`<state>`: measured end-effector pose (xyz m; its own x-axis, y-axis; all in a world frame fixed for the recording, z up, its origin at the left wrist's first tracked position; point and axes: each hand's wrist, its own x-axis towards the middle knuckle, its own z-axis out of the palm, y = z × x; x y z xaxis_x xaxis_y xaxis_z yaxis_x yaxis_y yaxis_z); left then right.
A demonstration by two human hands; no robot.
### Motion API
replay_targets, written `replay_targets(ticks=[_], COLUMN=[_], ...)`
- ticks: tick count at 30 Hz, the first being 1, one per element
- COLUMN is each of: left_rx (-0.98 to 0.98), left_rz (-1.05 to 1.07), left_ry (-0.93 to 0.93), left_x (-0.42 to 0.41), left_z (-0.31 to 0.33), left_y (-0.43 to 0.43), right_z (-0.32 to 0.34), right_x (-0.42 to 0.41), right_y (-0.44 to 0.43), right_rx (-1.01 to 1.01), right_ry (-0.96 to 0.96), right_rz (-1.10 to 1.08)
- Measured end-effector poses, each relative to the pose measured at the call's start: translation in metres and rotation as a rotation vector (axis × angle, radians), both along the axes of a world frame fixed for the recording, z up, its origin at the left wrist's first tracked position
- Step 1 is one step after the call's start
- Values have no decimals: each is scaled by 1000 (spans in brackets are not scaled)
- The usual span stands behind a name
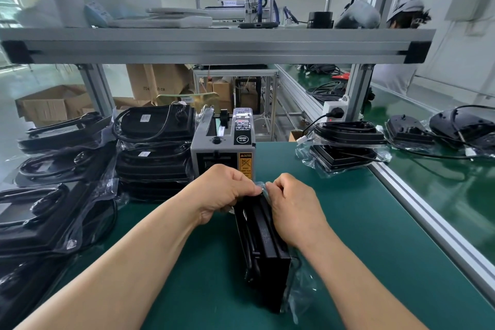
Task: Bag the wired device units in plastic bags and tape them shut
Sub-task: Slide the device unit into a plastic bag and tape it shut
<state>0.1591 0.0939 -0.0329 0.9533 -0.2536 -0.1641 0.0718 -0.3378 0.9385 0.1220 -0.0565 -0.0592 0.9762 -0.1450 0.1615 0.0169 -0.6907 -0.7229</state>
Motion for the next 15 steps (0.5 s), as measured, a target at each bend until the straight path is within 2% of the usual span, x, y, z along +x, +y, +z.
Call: replay_targets(ticks=[8, 12, 15], left_rx=[-13, 66, -3], left_rz=[43, 127, 223], left_ry=[-102, -193, -138], left_x=[1, 0, -1], left_z=[-7, -13, -21], left_y=[-3, -4, -8], right_z=[-3, -3, -3], right_x=[1, 2, 1], right_y=[0, -1, -2], right_rx=[11, 3, 4], right_ry=[-18, -16, -24], right_rz=[-5, -3, -1])
